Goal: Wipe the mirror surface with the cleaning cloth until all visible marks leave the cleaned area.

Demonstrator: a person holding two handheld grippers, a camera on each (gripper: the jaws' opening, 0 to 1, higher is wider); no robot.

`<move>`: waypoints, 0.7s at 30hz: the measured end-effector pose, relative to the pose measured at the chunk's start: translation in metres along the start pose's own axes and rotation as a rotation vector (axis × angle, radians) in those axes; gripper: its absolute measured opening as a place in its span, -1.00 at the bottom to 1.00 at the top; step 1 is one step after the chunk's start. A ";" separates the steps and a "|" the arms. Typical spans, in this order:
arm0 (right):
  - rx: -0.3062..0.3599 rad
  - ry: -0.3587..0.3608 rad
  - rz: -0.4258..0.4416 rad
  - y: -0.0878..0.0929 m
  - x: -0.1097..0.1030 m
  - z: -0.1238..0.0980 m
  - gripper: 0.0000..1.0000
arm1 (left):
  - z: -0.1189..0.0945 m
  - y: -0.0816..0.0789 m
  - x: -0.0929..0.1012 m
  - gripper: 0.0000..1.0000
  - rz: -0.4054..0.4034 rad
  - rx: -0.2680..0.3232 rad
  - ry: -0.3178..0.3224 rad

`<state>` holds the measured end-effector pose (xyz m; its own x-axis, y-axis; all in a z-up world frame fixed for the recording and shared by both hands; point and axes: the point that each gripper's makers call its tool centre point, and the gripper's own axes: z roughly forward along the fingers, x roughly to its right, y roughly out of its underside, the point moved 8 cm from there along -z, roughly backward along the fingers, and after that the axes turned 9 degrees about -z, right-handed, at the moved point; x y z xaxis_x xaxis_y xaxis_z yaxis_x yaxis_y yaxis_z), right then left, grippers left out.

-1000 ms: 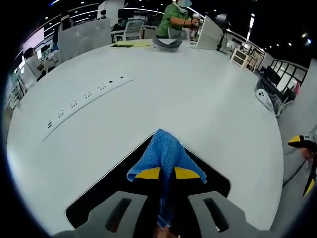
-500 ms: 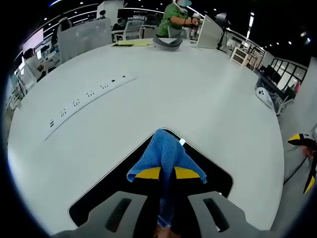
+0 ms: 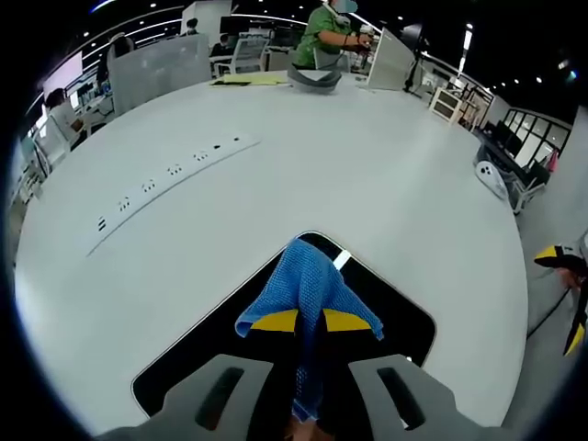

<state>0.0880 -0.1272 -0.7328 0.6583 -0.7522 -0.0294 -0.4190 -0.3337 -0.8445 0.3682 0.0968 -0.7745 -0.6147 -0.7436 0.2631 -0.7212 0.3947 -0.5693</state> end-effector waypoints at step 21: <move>0.004 -0.008 -0.010 -0.003 -0.001 0.002 1.00 | -0.006 0.004 -0.006 -0.88 0.007 -0.007 -0.004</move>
<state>0.0901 -0.1246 -0.7309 0.6675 -0.7442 -0.0252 -0.4099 -0.3390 -0.8468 0.3671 0.1062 -0.7742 -0.6183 -0.7430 0.2563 -0.7193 0.4035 -0.5655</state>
